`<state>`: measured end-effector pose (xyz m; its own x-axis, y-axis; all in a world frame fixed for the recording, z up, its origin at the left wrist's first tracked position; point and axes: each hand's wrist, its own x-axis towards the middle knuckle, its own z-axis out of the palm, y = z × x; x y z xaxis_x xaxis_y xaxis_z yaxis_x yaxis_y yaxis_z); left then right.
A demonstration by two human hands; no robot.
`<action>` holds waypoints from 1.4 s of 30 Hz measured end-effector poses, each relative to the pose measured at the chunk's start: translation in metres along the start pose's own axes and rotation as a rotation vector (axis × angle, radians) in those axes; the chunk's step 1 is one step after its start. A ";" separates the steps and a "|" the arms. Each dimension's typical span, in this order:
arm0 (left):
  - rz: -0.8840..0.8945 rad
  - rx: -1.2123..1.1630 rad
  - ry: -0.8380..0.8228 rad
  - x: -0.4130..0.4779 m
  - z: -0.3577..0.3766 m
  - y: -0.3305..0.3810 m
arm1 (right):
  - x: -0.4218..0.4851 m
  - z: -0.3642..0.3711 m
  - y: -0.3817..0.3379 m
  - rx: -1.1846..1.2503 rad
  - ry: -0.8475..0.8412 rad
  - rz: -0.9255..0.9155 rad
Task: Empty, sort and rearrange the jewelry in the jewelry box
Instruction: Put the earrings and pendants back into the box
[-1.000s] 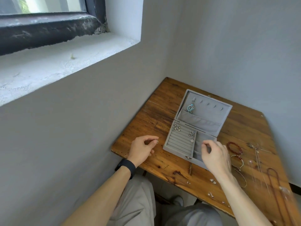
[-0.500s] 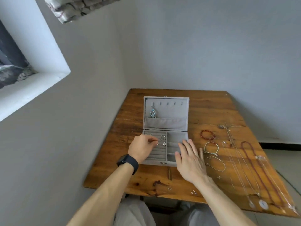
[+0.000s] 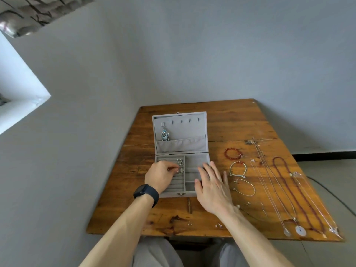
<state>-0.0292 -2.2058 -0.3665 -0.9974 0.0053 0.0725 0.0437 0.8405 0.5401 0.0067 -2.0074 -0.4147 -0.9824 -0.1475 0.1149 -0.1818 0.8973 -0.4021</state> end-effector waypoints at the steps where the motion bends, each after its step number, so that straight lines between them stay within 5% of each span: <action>1: 0.005 0.012 0.016 -0.001 0.001 0.001 | 0.000 0.000 0.000 0.001 0.000 0.000; 32: 0.016 -0.041 -0.059 -0.012 -0.009 0.000 | -0.002 -0.006 -0.003 -0.010 -0.023 0.010; 42: 0.074 -0.014 0.284 -0.122 0.005 -0.012 | -0.013 -0.024 -0.007 0.045 -0.010 -0.022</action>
<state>0.0919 -2.2139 -0.3857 -0.9353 -0.0874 0.3430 0.1185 0.8357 0.5362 0.0214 -2.0015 -0.3916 -0.9784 -0.1714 0.1152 -0.2050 0.8740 -0.4405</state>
